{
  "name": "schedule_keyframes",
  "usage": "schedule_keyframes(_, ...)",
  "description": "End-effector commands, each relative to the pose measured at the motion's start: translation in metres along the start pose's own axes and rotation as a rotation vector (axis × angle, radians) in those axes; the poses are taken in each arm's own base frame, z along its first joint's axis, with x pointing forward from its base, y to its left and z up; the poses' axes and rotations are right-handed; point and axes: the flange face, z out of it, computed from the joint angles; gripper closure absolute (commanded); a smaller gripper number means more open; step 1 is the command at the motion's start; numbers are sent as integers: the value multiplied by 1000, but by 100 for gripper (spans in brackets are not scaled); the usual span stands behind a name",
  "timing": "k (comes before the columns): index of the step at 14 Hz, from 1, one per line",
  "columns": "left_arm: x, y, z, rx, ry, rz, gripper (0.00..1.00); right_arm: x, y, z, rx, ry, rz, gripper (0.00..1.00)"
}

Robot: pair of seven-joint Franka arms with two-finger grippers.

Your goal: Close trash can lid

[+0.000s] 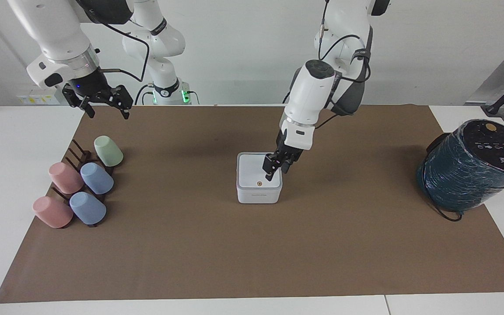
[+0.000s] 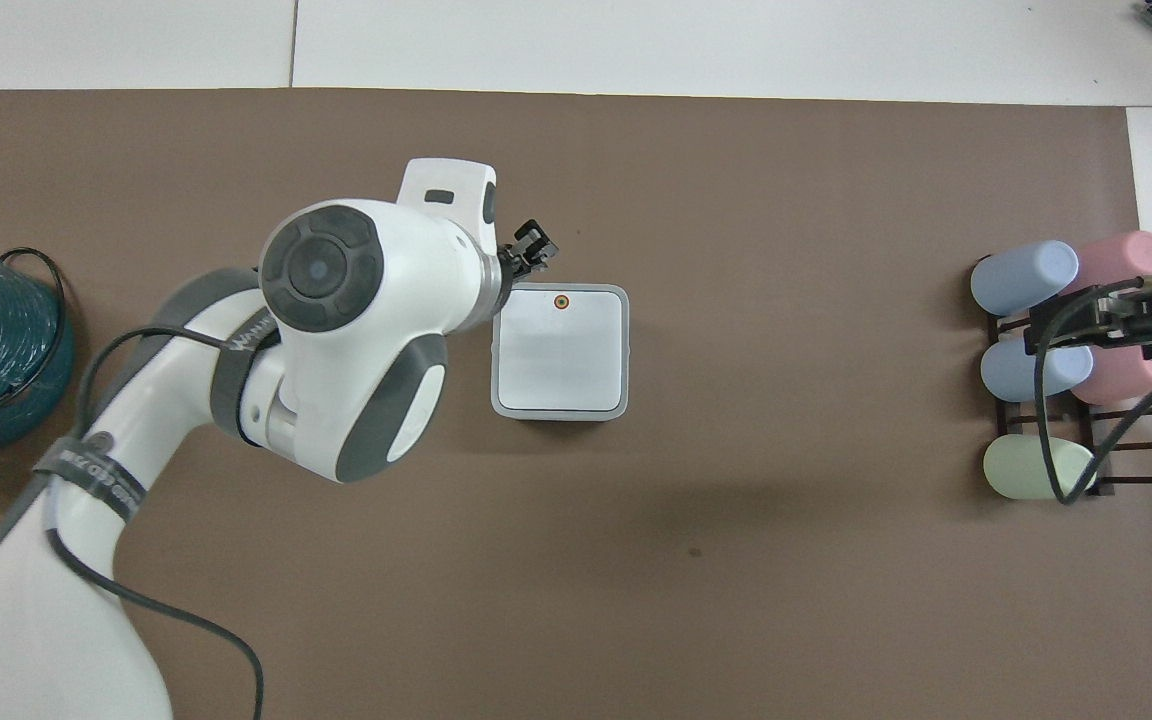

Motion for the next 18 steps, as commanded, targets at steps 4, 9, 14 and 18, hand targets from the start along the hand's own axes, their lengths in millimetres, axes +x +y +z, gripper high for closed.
schedule_keyframes(4, 98, -102, -141, 97, -4, 179, 0, -6, 0, -2, 17, -6, -12, 0)
schedule_keyframes(9, 152, -219, -201, 236, -64, 451, 0, -6, 0, -3, 17, -4, -13, 0)
schedule_keyframes(14, 151, -223, -202, 286, -78, 641, 0, -5, 1, -1, 17, -7, -12, 0)
schedule_keyframes(18, 146, -215, -199, 281, -72, 654, 0, -6, 0, -3, 17, -4, -13, 0)
